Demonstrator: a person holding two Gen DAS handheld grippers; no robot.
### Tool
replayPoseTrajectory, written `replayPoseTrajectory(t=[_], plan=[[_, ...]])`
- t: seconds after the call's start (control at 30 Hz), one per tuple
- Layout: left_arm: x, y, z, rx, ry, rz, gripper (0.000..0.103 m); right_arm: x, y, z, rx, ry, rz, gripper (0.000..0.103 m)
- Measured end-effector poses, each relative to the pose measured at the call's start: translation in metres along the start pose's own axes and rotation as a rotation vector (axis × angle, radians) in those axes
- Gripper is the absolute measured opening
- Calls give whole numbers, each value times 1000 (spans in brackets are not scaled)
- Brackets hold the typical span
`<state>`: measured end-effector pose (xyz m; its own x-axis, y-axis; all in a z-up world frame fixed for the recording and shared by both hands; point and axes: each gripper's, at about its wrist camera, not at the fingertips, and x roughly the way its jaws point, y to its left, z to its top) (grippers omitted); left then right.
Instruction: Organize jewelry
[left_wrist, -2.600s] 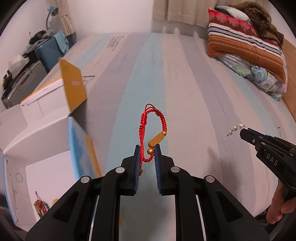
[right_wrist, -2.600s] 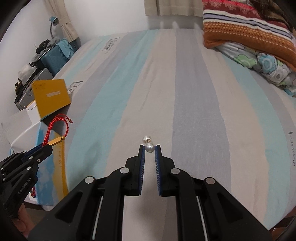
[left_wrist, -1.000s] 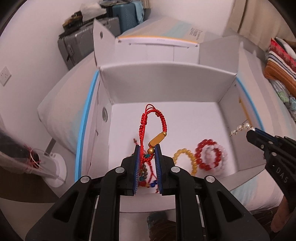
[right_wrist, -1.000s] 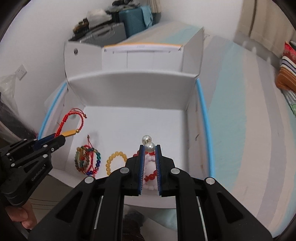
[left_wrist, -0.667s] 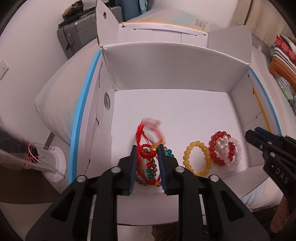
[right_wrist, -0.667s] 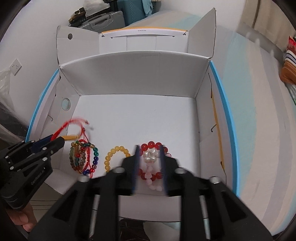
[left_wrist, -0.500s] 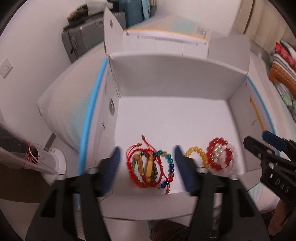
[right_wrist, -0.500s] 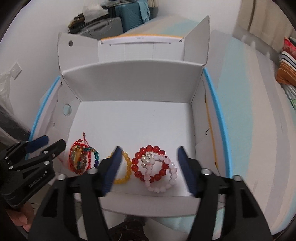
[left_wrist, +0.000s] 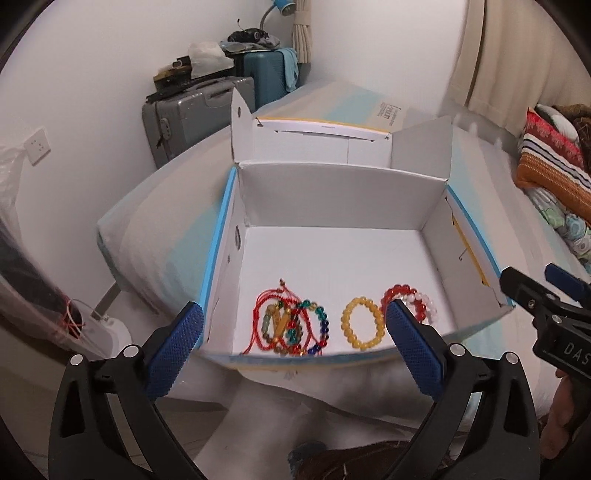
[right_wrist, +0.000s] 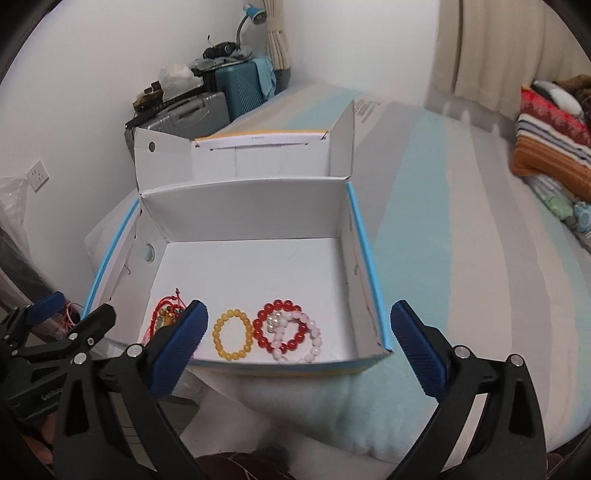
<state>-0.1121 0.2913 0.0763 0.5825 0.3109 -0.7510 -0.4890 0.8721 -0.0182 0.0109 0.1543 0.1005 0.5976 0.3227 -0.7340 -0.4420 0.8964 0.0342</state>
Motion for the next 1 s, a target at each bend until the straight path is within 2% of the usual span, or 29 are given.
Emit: replayPoseTrajectory(t=[0.33,1.0], plan=[[-24,0,-28,-7,-28,-20,97,-15,-5,-28,1,-9,-9,95],[-29,-9,-38,13,-27,-26,97,-16,-4,-43,7,10,0,95]])
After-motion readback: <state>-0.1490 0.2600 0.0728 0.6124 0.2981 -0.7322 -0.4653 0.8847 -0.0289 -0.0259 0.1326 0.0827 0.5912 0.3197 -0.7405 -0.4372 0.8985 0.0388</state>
